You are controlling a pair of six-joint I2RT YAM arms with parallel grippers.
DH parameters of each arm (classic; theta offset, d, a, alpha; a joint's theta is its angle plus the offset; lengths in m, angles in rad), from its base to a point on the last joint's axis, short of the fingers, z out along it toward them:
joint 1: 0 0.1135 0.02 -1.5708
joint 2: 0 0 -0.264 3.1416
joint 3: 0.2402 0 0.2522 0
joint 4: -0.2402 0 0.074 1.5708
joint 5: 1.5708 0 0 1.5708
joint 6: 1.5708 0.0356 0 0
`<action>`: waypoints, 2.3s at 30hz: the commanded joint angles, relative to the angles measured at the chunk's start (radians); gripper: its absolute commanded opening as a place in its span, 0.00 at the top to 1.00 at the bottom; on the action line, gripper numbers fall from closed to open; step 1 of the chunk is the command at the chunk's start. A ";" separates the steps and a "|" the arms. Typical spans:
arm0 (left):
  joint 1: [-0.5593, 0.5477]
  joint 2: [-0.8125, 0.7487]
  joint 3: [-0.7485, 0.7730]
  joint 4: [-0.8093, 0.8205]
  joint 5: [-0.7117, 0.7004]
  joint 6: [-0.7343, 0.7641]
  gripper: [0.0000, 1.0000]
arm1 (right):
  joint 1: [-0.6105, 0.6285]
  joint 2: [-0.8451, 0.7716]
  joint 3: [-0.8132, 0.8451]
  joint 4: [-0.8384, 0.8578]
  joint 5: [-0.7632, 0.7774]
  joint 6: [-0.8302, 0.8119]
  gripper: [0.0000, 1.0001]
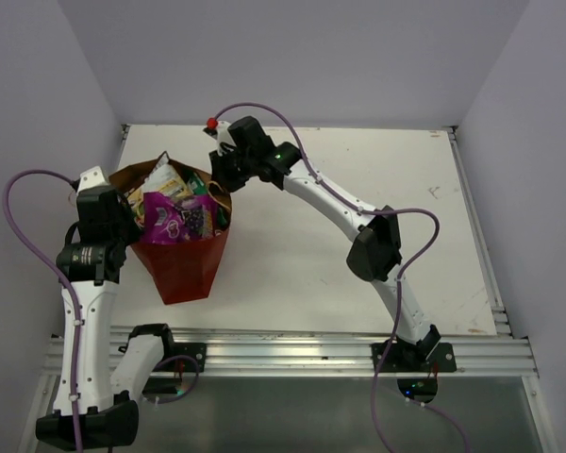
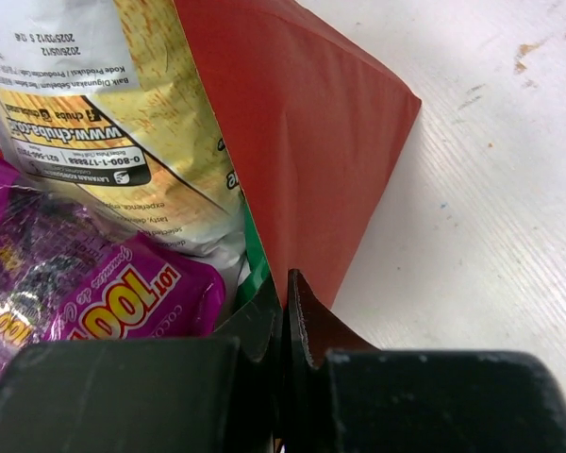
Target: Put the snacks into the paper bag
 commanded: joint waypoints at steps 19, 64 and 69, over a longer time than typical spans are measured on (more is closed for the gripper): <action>-0.210 -0.008 -0.029 0.402 0.594 -0.050 1.00 | 0.002 -0.381 -0.031 -0.329 0.447 -0.116 1.00; -0.788 0.303 0.532 0.414 -0.110 0.073 0.25 | -0.139 -0.829 -0.297 -0.451 1.178 -0.134 0.22; -0.735 0.365 0.649 0.348 -0.147 0.128 0.22 | -0.139 -0.876 -0.321 -0.385 1.459 -0.336 0.19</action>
